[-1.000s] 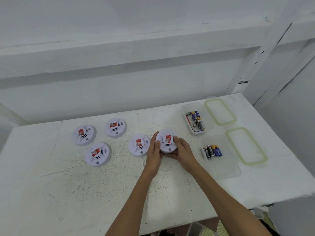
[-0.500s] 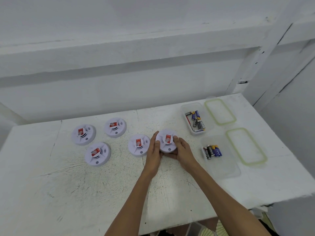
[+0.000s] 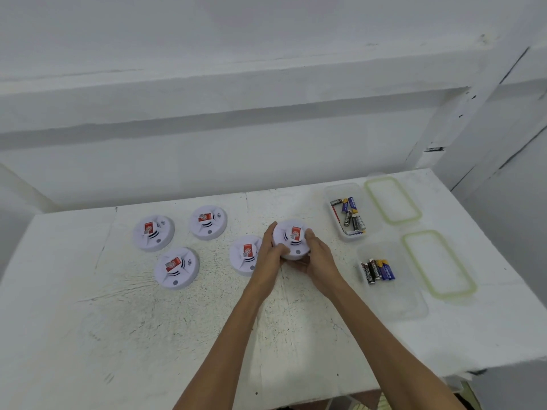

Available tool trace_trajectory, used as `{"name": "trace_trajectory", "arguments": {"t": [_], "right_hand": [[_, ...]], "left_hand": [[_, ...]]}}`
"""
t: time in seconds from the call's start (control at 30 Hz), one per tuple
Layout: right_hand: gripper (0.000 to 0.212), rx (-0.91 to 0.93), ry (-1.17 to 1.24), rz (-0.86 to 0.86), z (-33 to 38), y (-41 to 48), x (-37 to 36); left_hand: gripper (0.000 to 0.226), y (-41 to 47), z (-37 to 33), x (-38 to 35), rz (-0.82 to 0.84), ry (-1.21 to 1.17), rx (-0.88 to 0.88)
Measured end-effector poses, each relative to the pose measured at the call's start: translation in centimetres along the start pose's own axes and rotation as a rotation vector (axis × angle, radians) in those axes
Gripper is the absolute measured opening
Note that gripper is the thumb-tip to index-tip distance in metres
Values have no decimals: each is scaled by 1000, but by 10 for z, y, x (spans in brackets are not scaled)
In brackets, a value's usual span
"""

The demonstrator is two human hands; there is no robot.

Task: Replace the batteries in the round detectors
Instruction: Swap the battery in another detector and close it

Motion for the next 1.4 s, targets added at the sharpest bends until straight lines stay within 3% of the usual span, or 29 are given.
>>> {"name": "trace_trajectory", "arguments": {"t": [0.13, 0.33, 0.5, 0.73, 0.83, 1.07, 1.23, 1.4], "right_hand": [[33, -9, 3, 22, 15, 12, -22], [38, 44, -69, -33, 30, 39, -44], [40, 113, -341, 22, 34, 56, -64], [55, 174, -700, 91, 32, 59, -85], [57, 185, -728, 97, 32, 56, -86], [61, 162, -767, 92, 27, 51, -86], [50, 203, -784, 64, 30, 47, -86], [53, 212, -791, 7, 25, 47, -80]], "left_hand": [[79, 11, -20, 18, 3, 217, -156], [75, 44, -52, 52, -74, 468, -277], [83, 75, -56, 81, -159, 670, -286], [85, 87, -45, 95, -184, 624, -221], [73, 84, -41, 92, -184, 628, -189], [84, 78, -35, 92, -184, 647, -167], [70, 77, -37, 91, -175, 687, -168], [71, 77, -31, 91, -159, 708, -160]]}}
Point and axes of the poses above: each hand's wrist, its own y-axis towards the middle knuckle, its own x-axis out of the back of the hand, z = x × y, the point moved 6 cm from there along y, towards the middle knuckle, and after that the axes turned 5 degrees about -z, right-handed, at the moved point
